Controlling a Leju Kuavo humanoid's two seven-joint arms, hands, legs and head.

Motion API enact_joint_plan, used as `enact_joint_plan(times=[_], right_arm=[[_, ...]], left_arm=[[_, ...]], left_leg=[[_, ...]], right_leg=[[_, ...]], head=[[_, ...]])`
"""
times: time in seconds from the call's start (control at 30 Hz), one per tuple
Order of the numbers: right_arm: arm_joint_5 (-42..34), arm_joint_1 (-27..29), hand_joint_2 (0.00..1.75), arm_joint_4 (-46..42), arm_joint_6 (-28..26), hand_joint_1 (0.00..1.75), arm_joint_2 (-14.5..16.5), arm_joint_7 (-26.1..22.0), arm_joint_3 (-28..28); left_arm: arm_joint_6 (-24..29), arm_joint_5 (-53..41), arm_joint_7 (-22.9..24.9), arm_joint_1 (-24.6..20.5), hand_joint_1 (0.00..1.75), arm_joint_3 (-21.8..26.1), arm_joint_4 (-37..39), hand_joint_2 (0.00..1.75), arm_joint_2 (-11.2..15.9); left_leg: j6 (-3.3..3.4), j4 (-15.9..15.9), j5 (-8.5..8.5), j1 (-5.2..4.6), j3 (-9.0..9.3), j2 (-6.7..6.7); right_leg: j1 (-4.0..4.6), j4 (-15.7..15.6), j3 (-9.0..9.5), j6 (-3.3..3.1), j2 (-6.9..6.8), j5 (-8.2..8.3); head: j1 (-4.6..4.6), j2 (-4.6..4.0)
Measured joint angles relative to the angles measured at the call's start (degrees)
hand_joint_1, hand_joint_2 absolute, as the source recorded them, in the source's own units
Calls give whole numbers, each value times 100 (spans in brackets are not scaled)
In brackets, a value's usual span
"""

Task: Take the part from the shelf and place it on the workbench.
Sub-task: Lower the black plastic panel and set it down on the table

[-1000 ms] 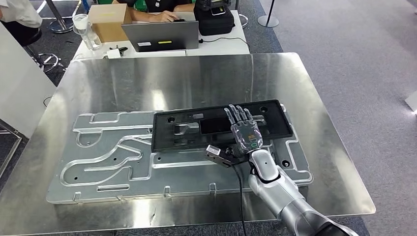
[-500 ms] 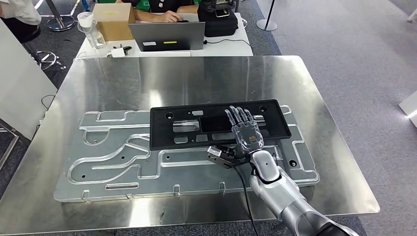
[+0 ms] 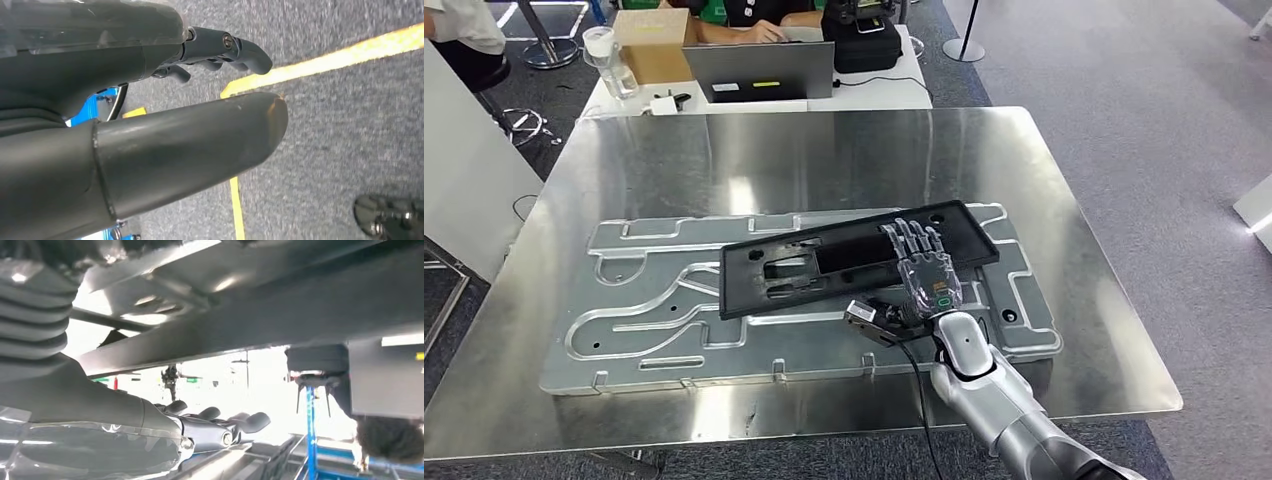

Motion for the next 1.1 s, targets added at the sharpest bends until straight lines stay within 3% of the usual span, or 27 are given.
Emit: enact_joint_plan(times=[0.07, 0.13, 0.17, 0.2, 0.27, 0.33, 0.37, 0.47, 0.5, 0.57, 0.63, 0.67, 0.7, 0.73, 0.77, 0.83, 0.87, 0.93, 1.0, 1.03, 1.1], right_arm=[[20, 1, 175, -140, -7, 0, 71, 4, 27], [30, 6, 175, -284, 20, 0, 125, 13, 83], [33, 14, 175, -337, 32, 0, 146, 19, 109], [36, 23, 175, -381, 42, 0, 162, 24, 127], [38, 37, 175, -462, 48, 0, 180, 26, 146], [39, 38, 175, -540, 44, 0, 182, 23, 152], [39, 36, 175, -577, 43, 0, 183, 19, 158], [39, 41, 175, -693, 48, 0, 196, 15, 200], [39, 42, 175, -729, 52, 0, 198, 19, 214], [34, 38, 175, -791, 63, 0, 197, 27, 231], [23, 40, 175, -838, 84, 0, 198, 33, 242], [16, 47, 175, -856, 99, 0, 198, 38, 246], [8, 55, 175, -872, 115, 0, 197, 42, 248], [-1, 62, 175, -887, 129, 0, 197, 44, 250], [-8, 66, 175, -910, 140, 0, 196, 46, 251], [-15, 55, 175, -971, 148, 0, 196, 46, 254], [-15, 53, 175, -1002, 148, 0, 196, 47, 255], [-16, 58, 175, -1042, 152, 0, 193, 48, 260], [-16, 69, 175, -1065, 161, 0, 189, 48, 263], [-15, 72, 175, -1081, 166, 0, 188, 48, 264], [-9, 85, 175, -1117, 180, 0, 188, 47, 274]], left_arm=[[-2, 19, 26, -2, 0, 7, 1, 0, 2], [-2, 34, 39, -2, 0, 12, 2, 0, 1], [-1, 36, 42, -2, 0, 14, 2, 0, 3], [-1, 37, 43, -2, 0, 16, 2, 0, 5], [-1, 37, 44, -3, 0, 18, 2, 0, 8], [-1, 39, 44, -11, 0, 19, 2, 0, 8], [-1, 42, 44, -13, 0, 21, 2, 0, 8], [1, 52, 44, -16, 0, 37, 2, 0, 6], [1, 54, 44, -20, 0, 46, 2, 0, 4], [-1, 55, 43, -29, 0, 67, 2, 0, 2], [-2, 54, 43, -31, 0, 84, 2, 0, 4], [-2, 54, 43, -29, 0, 92, 2, 0, 4], [-2, 54, 43, -27, 0, 101, 2, 0, 5], [-1, 54, 43, -26, 0, 109, 2, 0, 5], [-2, 54, 43, -26, 0, 116, 2, 0, 5], [-2, 54, 43, -28, 0, 121, 2, 0, 0], [-2, 54, 43, -28, 0, 122, 2, 0, -4], [-3, 55, 38, -28, 0, 124, 2, 0, -8], [-5, 57, 31, -21, 0, 126, 2, 0, -7], [-7, 61, 28, -17, 0, 127, 2, 0, -7], [-10, 70, 27, -14, 0, 128, 2, 0, -6]], left_leg=[[-58, 435, -380, 17, -170, 3], [-120, 1149, -822, 48, -388, 8], [-146, 1381, -931, 60, -426, 9], [-168, 1418, -943, 69, -368, 10], [-202, 836, -739, 96, 75, 13], [-175, 208, -577, 95, 454, 1], [-136, 72, -541, 86, 510, -5], [21, 36, -410, 64, 446, 0], [75, 12, -351, 70, 418, 13], [160, -39, -215, 92, 311, 37], [184, -43, -94, 85, 159, 41], [182, -41, -40, 81, 80, 41], [177, -39, 15, 77, 6, 41], [169, -38, 69, 74, -63, 40], [157, -38, 122, 71, -124, 38], [114, -38, 224, 65, -213, 37], [84, -54, 276, 67, -231, 37], [14, -118, 394, 81, -232, 39], [-56, -162, 418, 86, -255, 35], [-82, -83, 286, 84, -299, 32], [-115, 427, -270, 91, -448, 30]], right_leg=[[-43, -64, -66, -33, -22, 122], [-44, -31, -191, -49, -30, 186], [-47, 6, -262, -40, -35, 210], [-55, 50, -336, -27, -42, 230], [-79, 163, -480, 10, -53, 259], [-81, 260, -589, 63, -58, 287], [-76, 287, -622, 96, -58, 310], [-73, 267, -660, 215, -45, 407], [-78, 289, -685, 249, -32, 368], [-96, 635, -819, 297, -6, -15], [-101, 1334, -1001, 327, 5, -569], [-104, 1626, -1038, 334, 5, -722], [-103, 1752, -990, 332, 5, -752], [-101, 1658, -831, 319, 5, -669], [-96, 1357, -567, 294, 6, -527], [-65, 503, 31, 224, 10, -374], [-42, 202, 217, 197, 13, -353], [5, -21, 303, 157, 16, -327], [-22, -84, 242, 77, -1, -189], [-41, -118, 195, 24, -14, -112], [-53, -151, 67, -48, -38, 32]], head=[[-1, 1], [0, 0], [-1, 0], [-1, 0], [-1, 1], [-1, 1], [0, 1], [-1, 1], [0, 1], [3, 1], [3, 0], [3, 0], [3, 0], [3, 0], [3, 1], [1, 1], [2, 1], [2, 0], [2, -1], [1, -1], [-1, 0]])
